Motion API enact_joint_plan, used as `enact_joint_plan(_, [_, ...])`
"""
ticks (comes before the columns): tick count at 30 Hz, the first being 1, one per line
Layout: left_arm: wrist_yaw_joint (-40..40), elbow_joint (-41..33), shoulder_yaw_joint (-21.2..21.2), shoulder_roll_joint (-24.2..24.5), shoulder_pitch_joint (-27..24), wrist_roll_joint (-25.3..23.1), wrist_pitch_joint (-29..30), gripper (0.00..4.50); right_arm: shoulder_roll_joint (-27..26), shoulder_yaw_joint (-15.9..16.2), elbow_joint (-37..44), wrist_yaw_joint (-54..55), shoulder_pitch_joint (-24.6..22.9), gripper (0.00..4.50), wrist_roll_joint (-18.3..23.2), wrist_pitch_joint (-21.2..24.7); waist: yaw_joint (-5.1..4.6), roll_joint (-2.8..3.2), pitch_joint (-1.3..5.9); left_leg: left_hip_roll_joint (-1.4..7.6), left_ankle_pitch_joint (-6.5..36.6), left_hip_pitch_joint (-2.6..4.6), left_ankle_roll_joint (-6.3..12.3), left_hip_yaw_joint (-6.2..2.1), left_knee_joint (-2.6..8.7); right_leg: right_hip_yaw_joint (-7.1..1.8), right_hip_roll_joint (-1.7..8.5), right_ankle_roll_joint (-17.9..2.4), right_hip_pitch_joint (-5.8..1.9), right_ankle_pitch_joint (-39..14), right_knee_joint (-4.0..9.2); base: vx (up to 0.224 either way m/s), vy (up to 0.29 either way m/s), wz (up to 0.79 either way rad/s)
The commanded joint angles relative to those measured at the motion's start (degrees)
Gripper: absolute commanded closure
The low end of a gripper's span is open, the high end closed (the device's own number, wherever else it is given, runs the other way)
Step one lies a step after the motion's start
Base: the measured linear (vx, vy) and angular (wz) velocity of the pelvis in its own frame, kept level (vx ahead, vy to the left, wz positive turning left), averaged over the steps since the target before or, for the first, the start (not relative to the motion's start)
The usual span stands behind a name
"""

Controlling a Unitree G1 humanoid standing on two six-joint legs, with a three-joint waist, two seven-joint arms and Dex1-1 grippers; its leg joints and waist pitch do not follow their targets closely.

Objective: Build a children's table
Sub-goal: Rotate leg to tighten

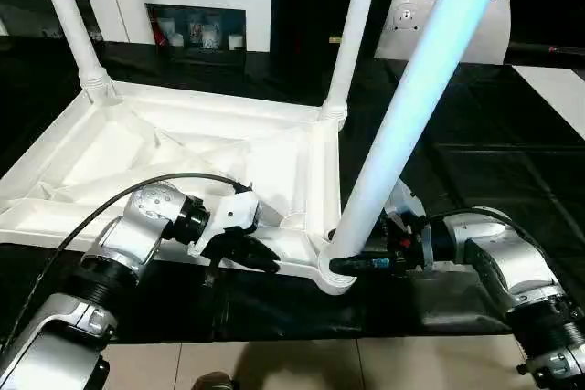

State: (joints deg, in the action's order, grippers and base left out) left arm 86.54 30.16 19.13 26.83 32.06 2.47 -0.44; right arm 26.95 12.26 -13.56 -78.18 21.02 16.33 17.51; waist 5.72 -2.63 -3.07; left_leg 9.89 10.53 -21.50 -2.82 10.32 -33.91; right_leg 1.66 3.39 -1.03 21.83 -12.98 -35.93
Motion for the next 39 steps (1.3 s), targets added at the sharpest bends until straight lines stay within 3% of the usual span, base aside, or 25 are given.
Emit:
enact_joint_plan(1, [-1.5, -1.06, 0.6, -1.42, -0.01, 0.02, 1.04, 4.5, -0.48, 0.93, 1.75, -0.09, -1.6, 2.37, 2.4, 4.1, -0.22, -0.11, 3.39, 3.88, 6.89, 1.31, 3.83, -0.74, 3.81, -2.3, 4.96, -13.56, -1.96, -3.04, 3.86, 0.0, 0.0, 0.0])
enact_joint_plan(5, [-11.81, -0.54, -1.21, -5.18, 0.26, -1.4, 5.47, 4.5, -6.7, 0.22, 1.16, 12.51, -3.22, 2.37, -0.71, 4.41, -0.55, -0.08, 3.06, 3.82, 9.85, 1.34, 2.22, -0.92, 4.18, -2.41, 5.14, -12.49, -1.66, -8.62, 4.52, 0.0, 0.0, 0.0])
enact_joint_plan(7, [-13.82, -0.38, -1.46, -5.92, 0.41, -1.81, 6.34, 4.5, -8.18, -0.06, 0.45, 15.34, -3.07, 2.38, -1.45, 4.74, -1.38, -0.12, 2.6, 3.6, 15.37, 1.76, -0.5, -1.3, 4.55, -2.42, 5.38, -10.7, -1.35, -19.42, 5.53, 0.0, 0.0, 0.0])
enact_joint_plan(9, [-22.03, 0.08, -3.75, -10.73, 1.65, -1.17, 10.84, 4.5, -14.78, -2.02, -3.86, 27.97, -0.99, 2.43, -4.35, 5.57, -1.93, -0.02, 2.39, 3.57, 18.09, 2.0, -1.92, -1.54, 4.64, -2.5, 5.47, -9.38, -0.77, -25.27, 5.96, 0.0, 0.0, 0.0])
enact_joint_plan(11, [-26.35, 0.7, -4.57, -12.93, 2.69, -1.53, 13.88, 4.5, -17.32, -2.37, -6.12, 32.96, 0.29, 2.46, -5.92, 5.72, -2.86, -0.15, 2.57, 3.41, 18.44, 1.36, -2.8, -2.1, 5.02, -2.13, 5.46, -7.7, -1.46, -27.36, 6.04, 0.0, 0.0, 0.0])
enact_joint_plan(12, [-28.92, 1.29, -5.0, -14.08, 3.33, -1.91, 15.09, 4.5, -18.69, -2.73, -7.45, 35.57, 1.13, 2.47, -6.53, 5.6, -3.22, 0.13, 2.6, 3.52, 18.94, 1.81, -2.98, -1.98, 5.0, -2.19, 5.41, -7.73, -0.93, -26.29, 6.2, 0.0, 0.0, 0.0])
enact_joint_plan(16, [-41.06, 4.96, -8.23, -20.06, 6.45, -1.8, 18.23, 4.5, -24.99, -5.29, -14.38, 48.74, 5.89, 2.49, -8.22, 5.87, -4.39, 0.2, 2.63, 3.11, 19.82, 1.76, -2.79, -1.89, 4.75, -2.01, 5.41, -8.62, -0.78, -25.2, 6.4, 0.0, 0.0, 0.0])
enact_joint_plan(18, [-45.58, 6.03, -9.85, -22.46, 7.66, -1.96, 18.29, 4.5, -28.18, -6.73, -16.52, 52.46, 7.9, 2.49, -8.07, 5.67, -4.36, 0.07, 2.85, 3.07, 18.36, 1.59, -2.03, -1.84, 4.68, -1.93, 5.54, -8.38, -1.08, -24.11, 6.52, 0.0, 0.0, 0.0])
enact_joint_plan(22, [-46.22, 5.46, -10.44, -23.0, 7.83, -2.19, 18.41, 4.5, -29.32, -6.82, -16.47, 52.92, 8.11, 2.49, -9.0, 3.48, -3.93, 0.12, 3.24, 3.31, 13.63, 1.32, 0.79, -1.33, 4.68, -1.87, 5.31, -9.63, -1.49, -14.31, 5.82, 0.0, 0.0, 0.0])
enact_joint_plan(23, [-46.26, 5.22, -10.57, -23.0, 7.79, -2.39, 18.53, 4.5, -29.5, -6.89, -16.55, 53.13, 8.1, 1.83, -9.32, 2.61, -3.93, 0.06, 3.33, 3.25, 12.98, 1.19, 1.08, -1.3, 4.63, -1.82, 5.29, -9.77, -1.63, -13.44, 5.69, 0.058, 0.003, 0.0])
enact_joint_plan(26, [-43.85, 4.02, -9.33, -21.12, 7.04, -3.26, 17.53, 4.5, -29.55, -8.35, -16.24, 52.38, 7.41, 1.77, -8.71, 0.25, -3.64, 0.17, 3.56, 3.16, 9.67, 0.95, 2.64, -1.05, 4.36, -1.85, 5.41, -10.48, -1.87, -9.05, 5.37, 0.0, 0.0, 0.0])
enact_joint_plan(28, [-41.41, 3.19, -8.98, -19.33, 6.12, -2.96, 16.56, 4.5, -28.28, -9.11, -15.48, 51.47, 6.47, 1.45, -8.25, -0.9, -3.55, 0.4, 3.63, 3.2, 8.0, 0.84, 3.47, -0.98, 4.32, -1.8, 5.29, -11.08, -2.01, -6.04, 5.08, 0.0, 0.0, 0.0])
enact_joint_plan(30, [-38.47, 2.43, -8.78, -17.44, 5.15, -2.71, 15.09, 4.5, -26.33, -9.71, -14.61, 50.46, 5.43, 1.32, -7.89, -1.65, -3.59, 0.34, 3.63, 3.26, 8.03, 0.63, 4.0, -1.03, 4.35, -1.74, 5.38, -11.17, -2.21, -5.72, 5.04, 0.0, 0.0, 0.0])
enact_joint_plan(39, [-22.24, 0.14, -4.71, -8.87, 1.59, -2.64, 7.76, 4.5, -15.02, -9.65, -9.31, 35.06, 1.74, 0.62, -6.88, -7.21, -3.48, 0.6, 3.46, 3.6, 10.07, 1.03, 3.62, -0.8, 4.39, -1.82, 5.19, -11.57, -1.82, -8.07, 5.27, 0.0, 0.0, 0.0])
